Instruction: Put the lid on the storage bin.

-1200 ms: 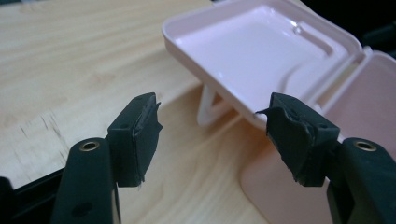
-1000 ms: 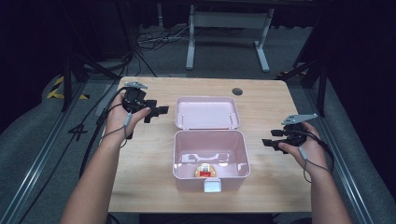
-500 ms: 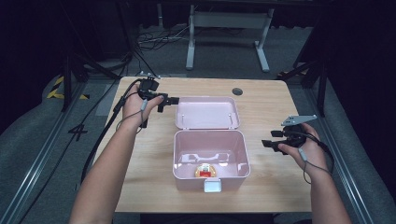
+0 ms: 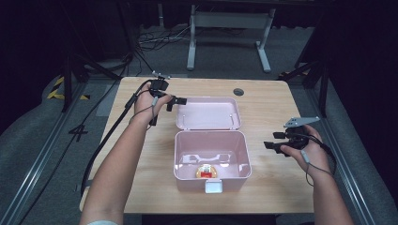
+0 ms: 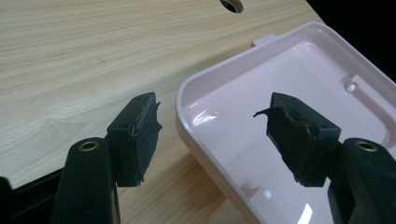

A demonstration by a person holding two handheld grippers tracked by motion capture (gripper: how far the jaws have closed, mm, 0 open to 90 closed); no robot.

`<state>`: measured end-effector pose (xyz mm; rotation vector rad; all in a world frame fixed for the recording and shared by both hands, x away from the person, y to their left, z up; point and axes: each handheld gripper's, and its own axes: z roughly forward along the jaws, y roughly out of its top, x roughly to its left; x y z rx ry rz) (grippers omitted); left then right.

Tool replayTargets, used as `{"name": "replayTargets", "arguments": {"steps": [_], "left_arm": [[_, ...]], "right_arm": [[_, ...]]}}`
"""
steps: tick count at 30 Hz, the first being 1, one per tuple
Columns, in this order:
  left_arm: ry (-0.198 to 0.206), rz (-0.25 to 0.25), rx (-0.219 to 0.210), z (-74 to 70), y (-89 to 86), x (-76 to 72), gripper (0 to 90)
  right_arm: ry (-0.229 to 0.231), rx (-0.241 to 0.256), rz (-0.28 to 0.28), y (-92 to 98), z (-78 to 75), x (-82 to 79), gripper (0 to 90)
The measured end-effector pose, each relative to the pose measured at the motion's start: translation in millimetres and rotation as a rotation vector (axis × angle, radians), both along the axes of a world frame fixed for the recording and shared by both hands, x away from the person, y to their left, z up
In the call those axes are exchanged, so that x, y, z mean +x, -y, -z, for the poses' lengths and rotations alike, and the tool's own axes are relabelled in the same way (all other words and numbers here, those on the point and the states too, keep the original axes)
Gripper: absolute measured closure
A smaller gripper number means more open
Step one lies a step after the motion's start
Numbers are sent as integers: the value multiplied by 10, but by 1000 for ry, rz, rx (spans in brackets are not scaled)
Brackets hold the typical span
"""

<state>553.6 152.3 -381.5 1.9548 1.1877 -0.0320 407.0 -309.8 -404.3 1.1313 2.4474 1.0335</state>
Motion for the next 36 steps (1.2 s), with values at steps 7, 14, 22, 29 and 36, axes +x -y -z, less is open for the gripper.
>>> {"name": "replayTargets", "arguments": {"steps": [7,14,22,29,36], "left_arm": [[-71,21,-27,143,82,64,385],[-135,13,-22,211,117,82,408],[-135,3,-9,207,115,91,496],[-70,-15,4,84,108,56,585],[16,-19,24,-99,66,13,671]], "right_arm": [[0,-5,-2,-15,8,5,380],[7,-4,-1,-13,-2,0,373],[7,-5,-6,-32,5,1,371],[10,-9,-10,-41,8,3,368],[12,-12,-14,-57,8,3,368]]}}
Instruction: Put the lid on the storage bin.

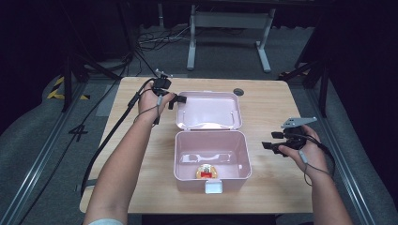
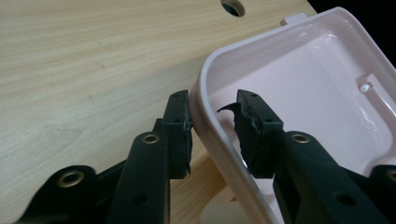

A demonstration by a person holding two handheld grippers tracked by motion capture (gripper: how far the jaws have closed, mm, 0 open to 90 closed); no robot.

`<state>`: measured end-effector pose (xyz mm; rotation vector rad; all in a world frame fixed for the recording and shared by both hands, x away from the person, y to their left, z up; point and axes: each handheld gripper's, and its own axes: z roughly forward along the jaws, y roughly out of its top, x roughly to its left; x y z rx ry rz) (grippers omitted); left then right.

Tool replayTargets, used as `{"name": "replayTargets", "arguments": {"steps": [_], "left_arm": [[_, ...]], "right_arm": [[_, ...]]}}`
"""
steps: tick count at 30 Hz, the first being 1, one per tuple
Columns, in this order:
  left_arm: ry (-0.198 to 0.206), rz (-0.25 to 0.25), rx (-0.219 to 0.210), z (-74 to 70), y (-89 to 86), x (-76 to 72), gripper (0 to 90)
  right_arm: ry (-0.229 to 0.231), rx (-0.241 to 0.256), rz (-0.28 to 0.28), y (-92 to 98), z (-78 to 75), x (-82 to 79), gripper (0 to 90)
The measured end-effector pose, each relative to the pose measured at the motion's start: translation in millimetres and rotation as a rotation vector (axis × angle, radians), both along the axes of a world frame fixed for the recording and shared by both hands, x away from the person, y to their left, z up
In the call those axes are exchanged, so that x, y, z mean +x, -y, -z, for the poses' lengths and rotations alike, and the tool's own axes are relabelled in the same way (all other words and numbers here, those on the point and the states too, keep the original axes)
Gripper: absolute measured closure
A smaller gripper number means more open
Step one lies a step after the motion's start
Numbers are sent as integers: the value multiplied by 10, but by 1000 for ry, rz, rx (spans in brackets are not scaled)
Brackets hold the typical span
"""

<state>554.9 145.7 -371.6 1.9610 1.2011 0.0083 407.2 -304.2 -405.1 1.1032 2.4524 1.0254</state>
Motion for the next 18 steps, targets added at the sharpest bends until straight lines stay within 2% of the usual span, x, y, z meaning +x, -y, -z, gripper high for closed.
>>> {"name": "replayTargets", "arguments": {"steps": [5,14,18], "left_arm": [[51,2,30,-118,24,-44,688],[146,3,42,-381,32,-158,719],[176,9,38,-466,24,-215,725]], "right_arm": [[1,0,-1,-9,3,0,368],[10,4,-1,-16,-13,-8,371],[4,9,5,-24,-20,-15,380]]}}
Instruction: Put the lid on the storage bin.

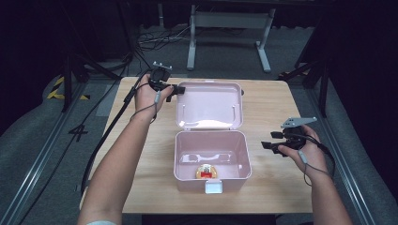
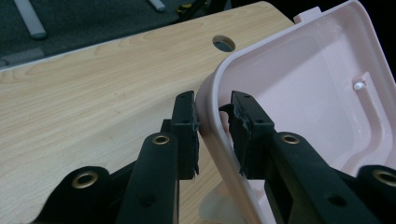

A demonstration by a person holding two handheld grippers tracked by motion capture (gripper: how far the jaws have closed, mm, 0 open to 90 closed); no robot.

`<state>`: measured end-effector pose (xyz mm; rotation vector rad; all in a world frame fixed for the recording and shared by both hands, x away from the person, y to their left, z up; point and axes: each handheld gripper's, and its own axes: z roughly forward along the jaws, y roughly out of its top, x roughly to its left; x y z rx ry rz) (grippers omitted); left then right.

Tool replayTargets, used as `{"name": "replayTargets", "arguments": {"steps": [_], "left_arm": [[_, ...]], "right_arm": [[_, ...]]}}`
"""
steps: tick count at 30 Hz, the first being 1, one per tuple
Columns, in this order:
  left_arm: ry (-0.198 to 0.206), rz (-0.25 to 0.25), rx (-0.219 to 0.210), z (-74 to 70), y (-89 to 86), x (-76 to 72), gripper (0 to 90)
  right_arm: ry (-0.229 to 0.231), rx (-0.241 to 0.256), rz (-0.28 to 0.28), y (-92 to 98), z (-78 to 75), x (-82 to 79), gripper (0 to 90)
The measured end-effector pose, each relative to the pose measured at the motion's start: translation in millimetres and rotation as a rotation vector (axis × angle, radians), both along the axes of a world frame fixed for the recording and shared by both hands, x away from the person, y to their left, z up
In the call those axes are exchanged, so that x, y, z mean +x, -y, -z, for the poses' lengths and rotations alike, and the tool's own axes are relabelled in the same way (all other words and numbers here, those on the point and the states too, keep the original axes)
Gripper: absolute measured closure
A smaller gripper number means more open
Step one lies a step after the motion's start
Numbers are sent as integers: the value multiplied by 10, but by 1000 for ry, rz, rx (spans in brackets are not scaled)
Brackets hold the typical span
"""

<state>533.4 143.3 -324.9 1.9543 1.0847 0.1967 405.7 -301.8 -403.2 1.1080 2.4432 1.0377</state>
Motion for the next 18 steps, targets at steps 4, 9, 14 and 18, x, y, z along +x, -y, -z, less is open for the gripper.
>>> {"name": "replayTargets", "arguments": {"steps": [4,9,14,18], "left_arm": [[18,7,-11,-52,-18,-34,731],[42,17,-17,-157,-25,-103,739],[74,23,-9,-242,-19,-184,743],[96,39,-24,-311,-38,-252,747]], "right_arm": [[1,2,-2,-8,-7,-4,380],[1,0,-8,-19,-4,-3,381],[1,1,-9,-24,-2,-2,381],[-2,1,-12,-30,-1,-3,384]]}}
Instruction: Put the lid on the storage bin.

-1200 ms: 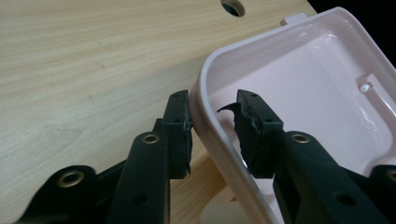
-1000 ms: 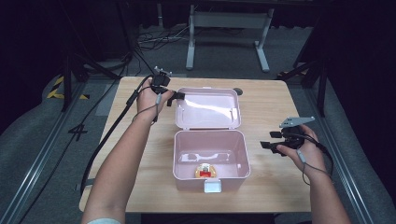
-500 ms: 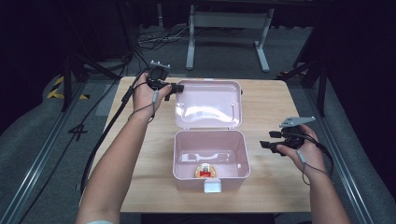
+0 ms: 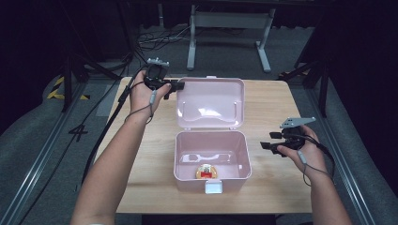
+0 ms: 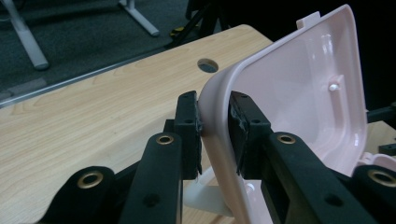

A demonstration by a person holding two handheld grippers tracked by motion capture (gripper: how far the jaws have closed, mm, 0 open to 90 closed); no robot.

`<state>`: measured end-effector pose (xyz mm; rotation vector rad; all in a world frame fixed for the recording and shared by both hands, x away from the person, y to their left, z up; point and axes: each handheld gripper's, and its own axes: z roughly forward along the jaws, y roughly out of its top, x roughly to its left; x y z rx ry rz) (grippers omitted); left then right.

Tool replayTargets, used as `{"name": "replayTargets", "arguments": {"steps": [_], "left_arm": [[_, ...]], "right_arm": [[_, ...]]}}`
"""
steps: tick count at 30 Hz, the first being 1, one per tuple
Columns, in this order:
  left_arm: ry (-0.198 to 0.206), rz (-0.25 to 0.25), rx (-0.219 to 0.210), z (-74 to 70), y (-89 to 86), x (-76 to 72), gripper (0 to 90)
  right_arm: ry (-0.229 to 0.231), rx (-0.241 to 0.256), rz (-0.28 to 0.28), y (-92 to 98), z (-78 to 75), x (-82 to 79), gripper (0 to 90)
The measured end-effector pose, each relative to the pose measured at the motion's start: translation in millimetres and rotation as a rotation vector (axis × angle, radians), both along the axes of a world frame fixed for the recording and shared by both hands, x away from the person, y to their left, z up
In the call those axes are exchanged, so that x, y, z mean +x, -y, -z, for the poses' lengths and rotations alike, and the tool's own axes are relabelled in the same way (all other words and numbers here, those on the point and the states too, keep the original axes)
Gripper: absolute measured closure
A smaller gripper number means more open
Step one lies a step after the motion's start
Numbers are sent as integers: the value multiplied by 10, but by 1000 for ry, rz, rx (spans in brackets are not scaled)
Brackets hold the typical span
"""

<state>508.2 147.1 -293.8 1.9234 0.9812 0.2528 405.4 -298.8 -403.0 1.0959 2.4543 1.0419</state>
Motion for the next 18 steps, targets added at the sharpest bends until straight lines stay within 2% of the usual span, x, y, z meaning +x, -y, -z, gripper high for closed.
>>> {"name": "replayTargets", "arguments": {"steps": [8,18], "left_arm": [[34,24,-26,-109,-31,-142,753],[104,54,-14,-229,-41,-379,752]], "right_arm": [[0,4,-3,-3,-24,-11,396],[-3,19,-11,-15,-32,-21,409]]}}
